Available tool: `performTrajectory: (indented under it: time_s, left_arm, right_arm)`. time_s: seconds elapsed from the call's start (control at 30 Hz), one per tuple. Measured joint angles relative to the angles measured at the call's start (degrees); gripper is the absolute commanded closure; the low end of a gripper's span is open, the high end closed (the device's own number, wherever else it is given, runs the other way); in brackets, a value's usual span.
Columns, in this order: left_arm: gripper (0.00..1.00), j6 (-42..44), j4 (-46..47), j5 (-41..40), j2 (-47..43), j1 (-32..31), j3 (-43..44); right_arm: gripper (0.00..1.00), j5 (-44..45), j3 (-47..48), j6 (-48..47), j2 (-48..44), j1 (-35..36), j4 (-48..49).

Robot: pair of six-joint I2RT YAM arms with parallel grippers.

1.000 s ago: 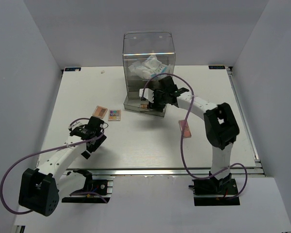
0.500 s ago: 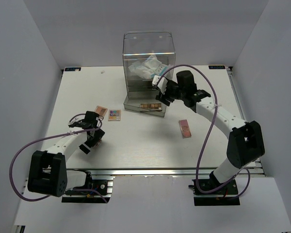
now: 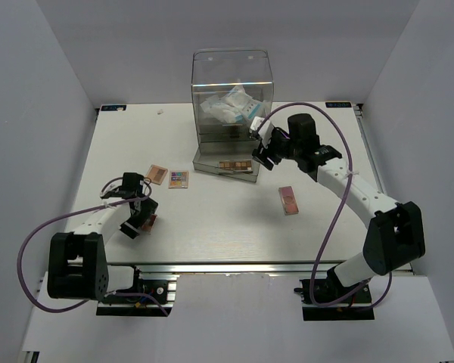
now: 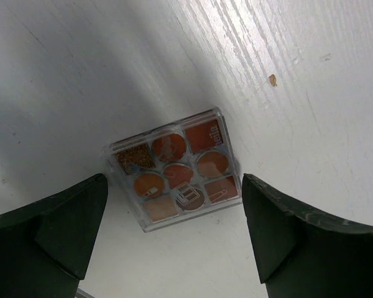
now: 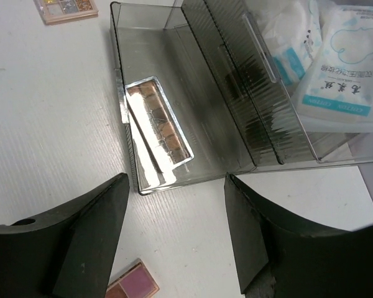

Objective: Organize the makeup

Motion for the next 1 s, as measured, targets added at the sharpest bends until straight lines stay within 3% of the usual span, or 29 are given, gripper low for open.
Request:
performTrajectory:
  time_s: [0.4, 0.63, 0.73, 0.77, 0.87, 0.97, 1.0]
  left_arm:
    - [0.03, 2.2, 1.6, 0.6, 2.7, 2.2, 1.3]
    - [0.13, 2.8, 1.7, -0.1, 5.2, 2.5, 2.6]
    - [0.34, 3.0, 2.3, -0.5, 5.7, 2.5, 2.8]
    - [0.44, 3.2, 2.7, -0.4, 5.7, 2.5, 2.8]
    - [0.60, 3.4, 3.9, -0.3, 6.0, 2.5, 3.0]
    - [0.82, 4.2, 6.1, 1.2, 5.9, 2.7, 3.2]
    - [0.86, 4.3, 6.9, 1.8, 5.8, 2.9, 3.2]
  right_arm:
    - [0.32, -0.8, -2.4, 2.0, -2.0, -2.0, -0.2]
    - [0.31, -1.4, -2.5, 2.4, -2.1, -2.8, -0.4]
    - [0.31, -1.8, -2.5, 2.7, -2.2, -3.3, -0.7]
    - [0.31, -1.9, -2.5, 2.9, -2.3, -3.6, -1.0]
    - [0.31, -2.3, -2.5, 3.2, -2.7, -4.5, -1.4]
    - [0.31, -2.6, -2.5, 3.5, -2.9, -5.4, -1.5]
    - [0.21, -2.6, -2.5, 3.7, -2.9, -5.7, -1.5]
